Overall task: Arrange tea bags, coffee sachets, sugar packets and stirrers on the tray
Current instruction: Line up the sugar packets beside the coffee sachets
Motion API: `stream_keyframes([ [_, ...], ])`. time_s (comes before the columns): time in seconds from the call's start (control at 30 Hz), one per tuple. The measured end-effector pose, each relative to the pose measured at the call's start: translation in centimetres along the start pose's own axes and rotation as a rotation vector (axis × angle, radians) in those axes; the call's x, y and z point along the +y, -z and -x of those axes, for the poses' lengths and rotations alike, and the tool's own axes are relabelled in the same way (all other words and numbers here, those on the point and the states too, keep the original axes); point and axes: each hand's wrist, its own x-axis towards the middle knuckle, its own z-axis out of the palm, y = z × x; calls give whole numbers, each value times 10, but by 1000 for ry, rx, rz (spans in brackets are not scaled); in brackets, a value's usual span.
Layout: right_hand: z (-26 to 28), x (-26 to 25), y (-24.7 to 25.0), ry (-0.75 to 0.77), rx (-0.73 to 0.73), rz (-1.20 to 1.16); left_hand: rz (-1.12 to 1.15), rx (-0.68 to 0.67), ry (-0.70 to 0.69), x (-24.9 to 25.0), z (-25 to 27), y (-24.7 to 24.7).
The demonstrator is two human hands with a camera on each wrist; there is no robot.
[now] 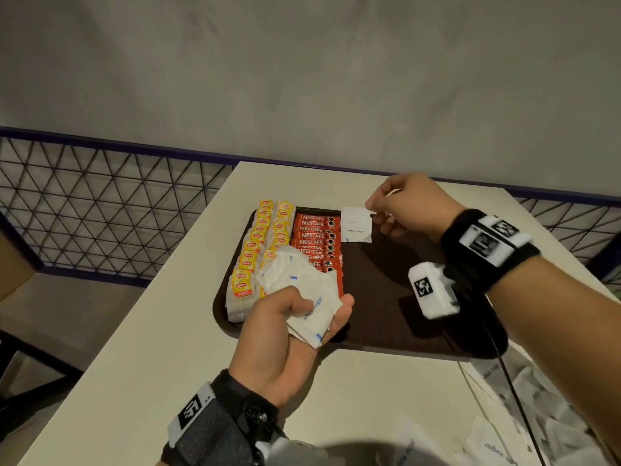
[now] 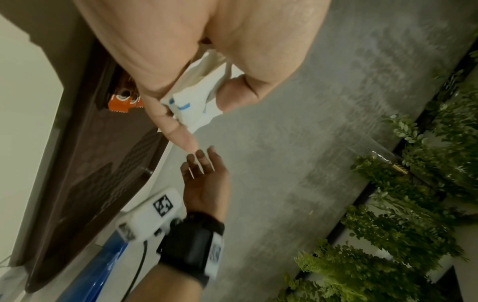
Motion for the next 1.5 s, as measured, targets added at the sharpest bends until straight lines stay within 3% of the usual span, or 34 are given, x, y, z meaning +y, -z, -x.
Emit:
stream_keyframes([
  [0.17, 96, -17, 8, 162, -175, -142, -25, -67, 2, 0, 2, -5],
  [0.27, 123, -12, 3, 185, -187, -158, -99, -84, 9, 0, 1, -3],
  [0.57, 119, -1, -13, 223, -221, -241, -353, -138, 0, -4, 5, -2],
  [0.87, 110, 11, -10, 234, -372, -244, -343, -140, 6, -8, 1, -1],
  [1.07, 105, 17, -3, 209, -304, -190, -320, -5, 26, -9, 0, 1],
  [1.3, 92, 29, 1, 140, -107, -168, -330, 79, -16, -8, 3, -3],
  [1.5, 41, 38, 7, 30, -1, -210, -313, 108, -27, -3, 4, -6],
])
